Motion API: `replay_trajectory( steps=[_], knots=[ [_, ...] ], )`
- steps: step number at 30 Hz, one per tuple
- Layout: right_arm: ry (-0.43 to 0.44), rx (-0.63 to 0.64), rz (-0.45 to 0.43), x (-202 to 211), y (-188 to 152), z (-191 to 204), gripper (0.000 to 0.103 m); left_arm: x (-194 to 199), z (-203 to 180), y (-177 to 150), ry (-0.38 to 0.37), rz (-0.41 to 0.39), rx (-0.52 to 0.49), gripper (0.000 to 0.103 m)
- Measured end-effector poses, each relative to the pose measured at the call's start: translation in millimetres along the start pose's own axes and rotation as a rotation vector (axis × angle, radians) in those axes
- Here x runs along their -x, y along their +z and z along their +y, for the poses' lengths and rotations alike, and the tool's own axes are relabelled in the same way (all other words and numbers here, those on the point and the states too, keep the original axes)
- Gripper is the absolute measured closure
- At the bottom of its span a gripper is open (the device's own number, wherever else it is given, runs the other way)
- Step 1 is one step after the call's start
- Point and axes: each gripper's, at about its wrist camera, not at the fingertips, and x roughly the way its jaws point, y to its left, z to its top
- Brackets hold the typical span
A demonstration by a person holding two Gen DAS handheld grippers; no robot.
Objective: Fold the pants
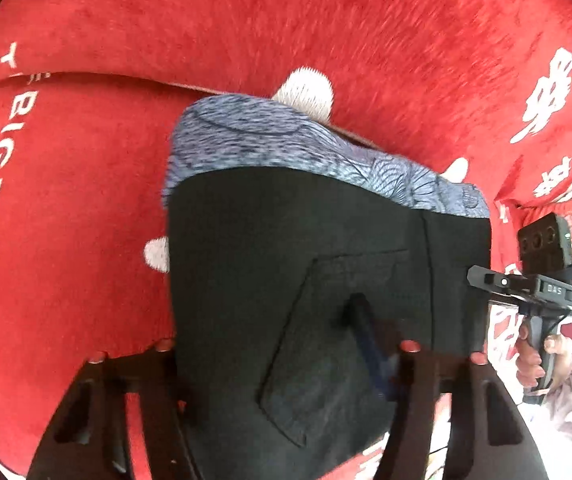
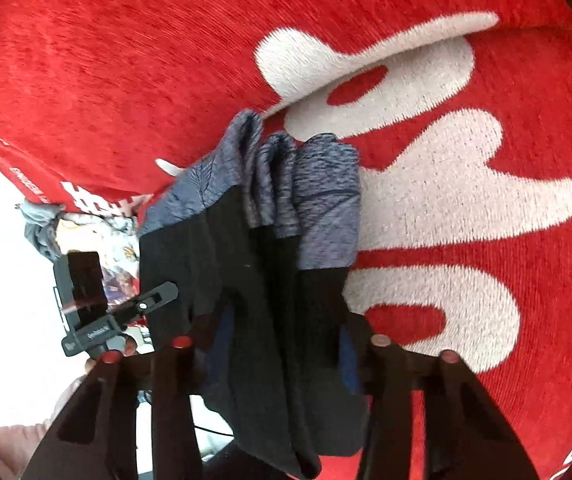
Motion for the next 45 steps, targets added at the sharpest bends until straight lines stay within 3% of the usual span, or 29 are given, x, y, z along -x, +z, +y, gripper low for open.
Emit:
replay_trajectory(
  steps=[6, 10, 14, 20, 21, 23, 27, 30, 33, 36, 40, 44, 45],
  knots=[
    [0.016, 0.041, -0.016, 12, -21, 31, 0.061, 28, 0, -24, -0.007, -0.019, -0.022, 0.044],
    [0.037, 0.030, -0.029, 4, -51, 54, 0.061, 65, 23, -45, -0.010, -0.032, -0.019, 0.044],
    [0.062, 0.027, -0.035, -21, -85, 86, 0.061, 96, 51, -67, 0.042, -0.044, -0.023, 0.044],
    [0.081, 0.016, -0.014, -89, -112, 110, 0.061, 100, 119, -85, 0.167, -0.054, 0.036, 0.039],
    [0.058, 0.019, -0.002, -104, -113, 110, 0.061, 96, 133, -89, 0.206, -0.040, 0.060, 0.039],
    [-0.013, 0.021, 0.023, -124, -115, 108, 0.061, 104, 164, -96, 0.208, -0.060, 0.109, 0.024],
    [-0.189, 0.054, 0.003, -123, -116, 114, 0.047, 132, 171, -100, 0.277, -0.130, 0.122, 0.024],
    [-0.351, 0.097, -0.011, -105, -118, 129, 0.048, 148, 166, -103, 0.281, -0.158, 0.092, 0.024],
    [-0.357, 0.159, -0.060, -88, -122, 154, 0.079, 159, 146, -105, 0.233, -0.181, 0.001, 0.024],
    [-0.360, 0.258, -0.093, -90, -124, 179, 0.079, 139, 124, -94, 0.243, -0.178, -0.042, 0.024],
    [-0.419, 0.300, -0.079, -123, -118, 189, 0.079, 99, 128, -84, 0.335, -0.141, -0.001, 0.024],
    [-0.531, 0.273, -0.086, -147, -107, 171, 0.083, 90, 149, -84, 0.324, -0.119, 0.058, 0.008],
    [-0.493, 0.242, -0.091, -143, -106, 166, 0.083, 93, 153, -86, 0.317, -0.106, 0.071, 0.008]
  ],
)
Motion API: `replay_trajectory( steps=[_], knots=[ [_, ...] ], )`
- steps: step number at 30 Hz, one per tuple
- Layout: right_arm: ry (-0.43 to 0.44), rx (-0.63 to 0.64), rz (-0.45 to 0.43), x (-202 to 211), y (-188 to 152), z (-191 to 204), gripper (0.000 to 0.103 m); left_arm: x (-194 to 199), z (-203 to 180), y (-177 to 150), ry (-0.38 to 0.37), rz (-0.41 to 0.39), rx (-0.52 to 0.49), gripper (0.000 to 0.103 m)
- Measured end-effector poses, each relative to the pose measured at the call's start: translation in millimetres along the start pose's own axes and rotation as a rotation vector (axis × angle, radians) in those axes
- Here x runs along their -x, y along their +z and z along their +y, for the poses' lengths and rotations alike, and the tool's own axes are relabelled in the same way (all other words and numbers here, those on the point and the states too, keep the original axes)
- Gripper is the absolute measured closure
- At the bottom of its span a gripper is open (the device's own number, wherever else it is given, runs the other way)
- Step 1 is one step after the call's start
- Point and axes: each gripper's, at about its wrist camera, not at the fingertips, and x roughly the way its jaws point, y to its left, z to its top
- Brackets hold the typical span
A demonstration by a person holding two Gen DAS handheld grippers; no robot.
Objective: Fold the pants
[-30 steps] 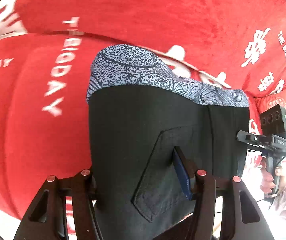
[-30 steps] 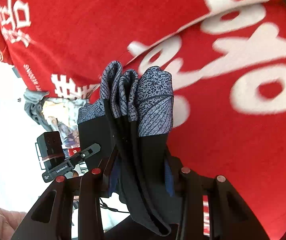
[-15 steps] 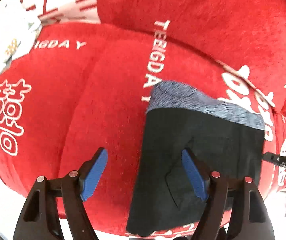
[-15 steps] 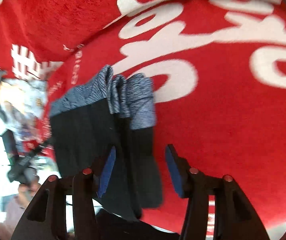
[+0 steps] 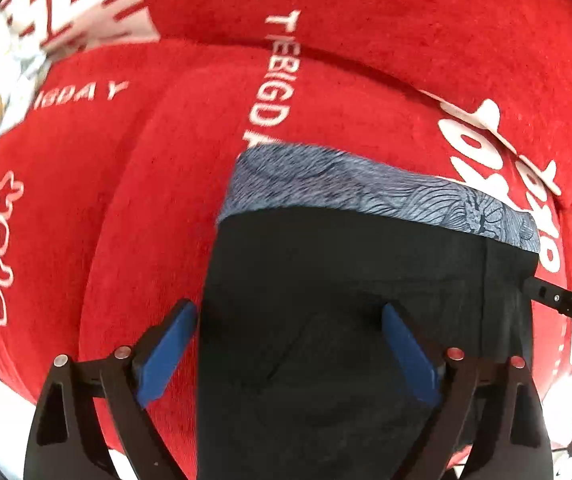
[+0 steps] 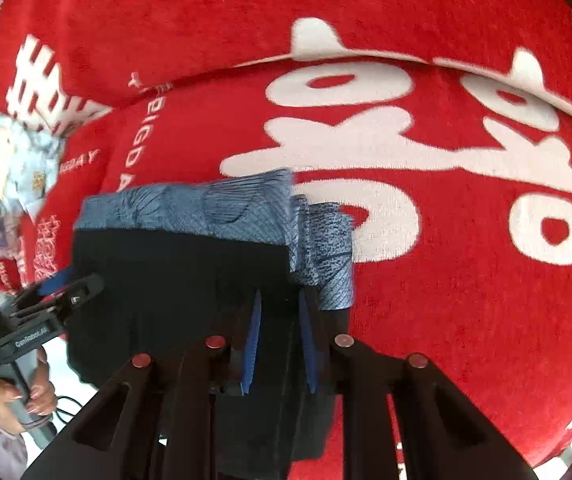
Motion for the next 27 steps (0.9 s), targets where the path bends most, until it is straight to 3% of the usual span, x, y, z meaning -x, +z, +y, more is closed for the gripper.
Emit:
replay_trajectory(
  steps=[2, 6, 9, 17, 18, 25, 27],
  knots=[
    [0.041, -0.055, -0.002, 7, 0, -9, 0.080, 9, 3, -3, 0.044, -0.005, -0.012, 0.008],
    [0.011, -0.049, 0.012, 29, -12, -10, 0.076, 35, 1, -21, 0.097, 0.006, -0.050, 0.008],
    [0.002, -0.062, 0.027, 44, -27, -8, 0.065, 58, -6, -34, 0.122, -0.002, -0.063, 0.008],
    [-0.016, -0.065, 0.074, 70, -68, 19, 0.045, 107, -27, -57, 0.115, -0.006, -0.062, 0.007],
    [-0.022, -0.063, 0.073, 75, -72, 25, 0.044, 112, -31, -59, 0.119, -0.004, -0.072, 0.000],
    [-0.045, -0.042, 0.051, 101, -82, 60, 0.024, 133, -43, -67, 0.145, 0.003, -0.077, 0.000],
    [-0.066, -0.021, 0.032, 110, -82, 70, 0.023, 138, -47, -69, 0.161, 0.000, -0.084, 0.000]
  ],
)
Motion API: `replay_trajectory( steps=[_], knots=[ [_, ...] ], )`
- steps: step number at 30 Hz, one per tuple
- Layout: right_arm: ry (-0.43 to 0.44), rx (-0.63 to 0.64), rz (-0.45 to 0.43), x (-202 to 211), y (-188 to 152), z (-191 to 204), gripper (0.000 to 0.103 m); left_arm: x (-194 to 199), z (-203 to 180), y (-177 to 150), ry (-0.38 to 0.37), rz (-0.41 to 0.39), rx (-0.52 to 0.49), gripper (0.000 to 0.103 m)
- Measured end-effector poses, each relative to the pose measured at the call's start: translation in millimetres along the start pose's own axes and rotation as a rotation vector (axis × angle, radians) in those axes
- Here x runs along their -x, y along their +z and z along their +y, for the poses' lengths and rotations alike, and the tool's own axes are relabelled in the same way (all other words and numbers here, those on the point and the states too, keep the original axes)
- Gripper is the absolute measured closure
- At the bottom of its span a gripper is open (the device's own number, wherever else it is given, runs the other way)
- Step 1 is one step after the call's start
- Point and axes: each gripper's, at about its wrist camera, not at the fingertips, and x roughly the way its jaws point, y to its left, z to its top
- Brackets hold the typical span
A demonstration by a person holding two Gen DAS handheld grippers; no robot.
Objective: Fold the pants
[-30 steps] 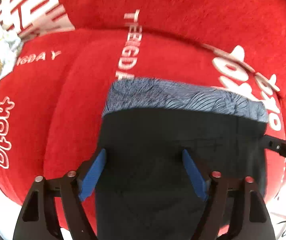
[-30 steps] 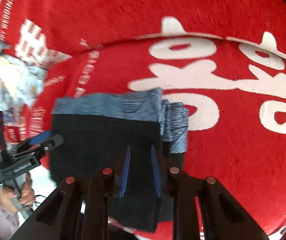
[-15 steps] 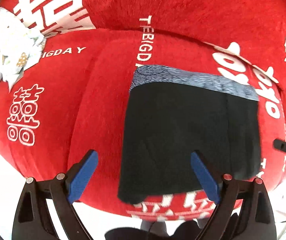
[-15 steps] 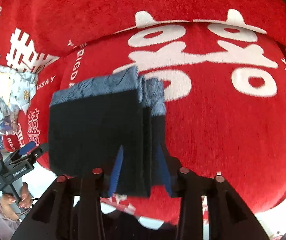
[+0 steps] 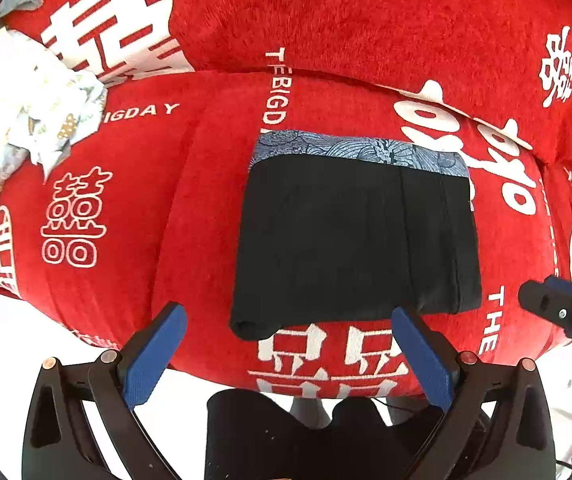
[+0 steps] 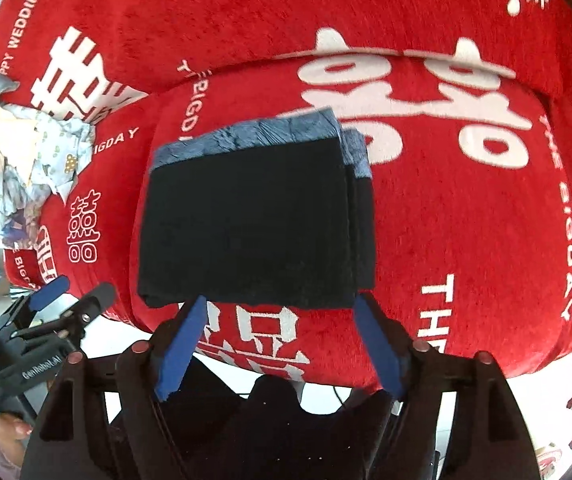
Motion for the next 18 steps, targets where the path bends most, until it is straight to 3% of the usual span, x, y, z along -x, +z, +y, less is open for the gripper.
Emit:
replay_trajectory(
  steps=[5, 6, 7, 8, 12, 18],
  knots=[
    [-0.039, 0.022, -0.016, 13, 0, 14, 0.017, 11, -1, -2, 0.012, -0.015, -0.004, 0.000],
    [-0.042, 0.022, -0.016, 14, 0, 15, 0.013, 14, 0, -2, 0.021, -0.018, -0.001, 0.000],
    [-0.047, 0.023, -0.015, 15, -1, 16, 0.002, 14, 0, -2, 0.030, -0.017, 0.003, 0.000],
    [-0.056, 0.028, -0.014, 15, -1, 18, 0.000, 15, 0, -1, 0.034, -0.014, 0.009, 0.000],
    [-0.082, 0.055, -0.039, 21, -5, 26, 0.000, 21, 2, 0, 0.023, -0.020, 0.030, 0.000],
    [-0.088, 0.044, -0.009, 24, -4, 28, 0.000, 28, -2, 1, 0.046, -0.044, 0.003, 0.000]
  ],
)
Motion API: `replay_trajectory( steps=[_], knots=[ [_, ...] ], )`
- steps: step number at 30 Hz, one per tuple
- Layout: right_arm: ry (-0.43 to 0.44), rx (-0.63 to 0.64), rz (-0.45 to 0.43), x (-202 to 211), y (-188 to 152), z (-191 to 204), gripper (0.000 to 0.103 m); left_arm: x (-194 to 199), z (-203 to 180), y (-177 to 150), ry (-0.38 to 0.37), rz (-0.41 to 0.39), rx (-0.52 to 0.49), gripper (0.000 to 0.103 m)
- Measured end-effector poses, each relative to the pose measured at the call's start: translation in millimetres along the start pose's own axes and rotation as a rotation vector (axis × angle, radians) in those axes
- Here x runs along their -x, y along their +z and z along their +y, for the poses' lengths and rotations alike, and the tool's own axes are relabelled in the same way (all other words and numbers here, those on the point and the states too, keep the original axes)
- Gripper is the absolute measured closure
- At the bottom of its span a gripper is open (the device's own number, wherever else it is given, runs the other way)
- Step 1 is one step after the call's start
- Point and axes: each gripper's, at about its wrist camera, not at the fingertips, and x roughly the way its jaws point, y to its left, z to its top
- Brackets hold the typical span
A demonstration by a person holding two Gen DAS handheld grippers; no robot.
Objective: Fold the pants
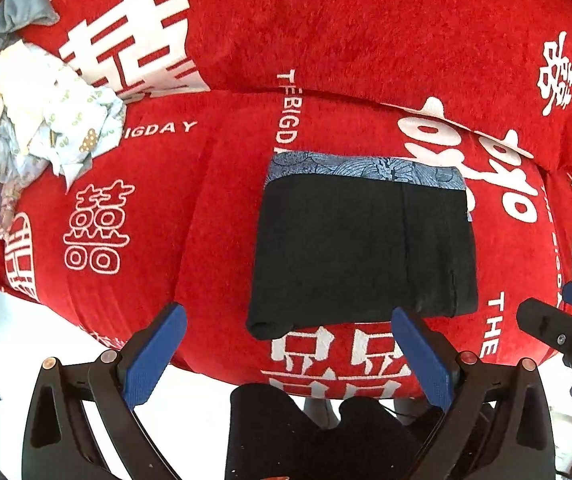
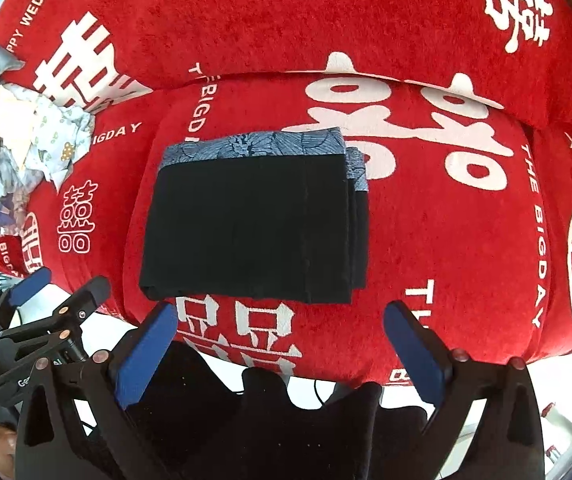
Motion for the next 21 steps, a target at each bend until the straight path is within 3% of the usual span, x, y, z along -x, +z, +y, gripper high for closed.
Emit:
replay_trajectory(
  steps=[21],
  knots=[
    [-0.099, 0.026, -0.017, 5, -5, 11, 0.000, 8, -7, -6, -0.024, 0.019, -0.012, 0.000]
  ],
)
